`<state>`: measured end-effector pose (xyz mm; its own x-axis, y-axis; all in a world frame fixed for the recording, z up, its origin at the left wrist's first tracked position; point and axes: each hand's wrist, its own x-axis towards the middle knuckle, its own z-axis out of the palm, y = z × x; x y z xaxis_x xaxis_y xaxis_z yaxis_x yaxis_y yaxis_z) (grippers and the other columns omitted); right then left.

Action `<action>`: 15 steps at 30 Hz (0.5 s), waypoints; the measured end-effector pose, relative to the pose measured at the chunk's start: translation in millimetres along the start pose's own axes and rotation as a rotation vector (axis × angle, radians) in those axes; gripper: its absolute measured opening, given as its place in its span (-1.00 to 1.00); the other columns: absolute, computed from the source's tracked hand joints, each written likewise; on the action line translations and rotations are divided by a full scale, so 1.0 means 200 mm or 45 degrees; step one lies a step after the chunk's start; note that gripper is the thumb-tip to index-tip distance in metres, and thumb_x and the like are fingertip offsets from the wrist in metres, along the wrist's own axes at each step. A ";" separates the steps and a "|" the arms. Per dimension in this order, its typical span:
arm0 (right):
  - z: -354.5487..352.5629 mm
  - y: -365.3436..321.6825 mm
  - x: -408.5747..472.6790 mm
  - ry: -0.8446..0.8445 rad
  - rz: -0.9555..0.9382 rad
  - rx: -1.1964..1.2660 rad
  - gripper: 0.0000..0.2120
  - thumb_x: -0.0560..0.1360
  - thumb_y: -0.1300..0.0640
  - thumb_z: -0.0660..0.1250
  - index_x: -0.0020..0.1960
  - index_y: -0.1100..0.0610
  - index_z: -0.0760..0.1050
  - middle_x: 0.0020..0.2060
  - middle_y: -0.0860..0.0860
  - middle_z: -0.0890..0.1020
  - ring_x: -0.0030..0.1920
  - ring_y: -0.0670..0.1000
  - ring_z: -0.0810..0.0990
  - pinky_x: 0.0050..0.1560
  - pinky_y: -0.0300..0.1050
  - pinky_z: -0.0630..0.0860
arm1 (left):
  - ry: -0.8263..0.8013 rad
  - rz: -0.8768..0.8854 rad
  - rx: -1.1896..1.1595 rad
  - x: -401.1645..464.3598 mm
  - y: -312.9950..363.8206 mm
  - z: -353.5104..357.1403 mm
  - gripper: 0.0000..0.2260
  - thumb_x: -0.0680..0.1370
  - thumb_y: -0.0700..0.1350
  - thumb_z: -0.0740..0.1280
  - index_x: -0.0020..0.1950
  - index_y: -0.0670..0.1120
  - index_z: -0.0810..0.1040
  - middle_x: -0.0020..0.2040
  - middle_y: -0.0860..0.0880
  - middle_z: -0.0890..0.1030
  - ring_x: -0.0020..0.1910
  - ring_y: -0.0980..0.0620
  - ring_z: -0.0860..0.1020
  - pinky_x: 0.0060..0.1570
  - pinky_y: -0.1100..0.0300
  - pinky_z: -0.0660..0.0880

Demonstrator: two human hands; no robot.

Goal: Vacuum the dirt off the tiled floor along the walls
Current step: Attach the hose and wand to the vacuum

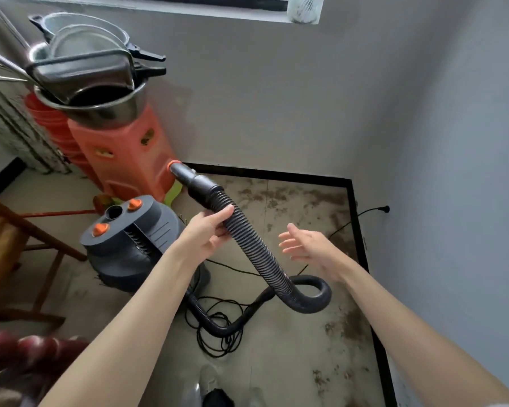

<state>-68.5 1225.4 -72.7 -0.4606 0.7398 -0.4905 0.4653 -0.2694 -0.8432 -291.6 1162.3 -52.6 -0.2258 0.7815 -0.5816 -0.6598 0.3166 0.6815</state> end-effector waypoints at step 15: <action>0.34 -0.57 0.34 -0.016 -0.080 0.517 -0.74 0.61 0.02 0.28 -0.06 0.23 0.47 -0.22 0.11 0.63 -0.26 0.01 0.60 -0.18 -0.13 0.57 | -0.234 0.331 1.196 -0.21 -0.14 -0.09 -0.64 0.48 -0.13 0.43 0.23 0.00 0.42 0.04 0.15 0.58 -0.04 0.29 0.57 -0.19 0.50 0.47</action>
<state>-204.2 1264.5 -24.2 -0.4890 0.7554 -0.4362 0.1011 -0.4476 -0.8885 -276.7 1111.0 -56.1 -0.1157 0.9332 -0.3401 0.2485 0.3587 0.8998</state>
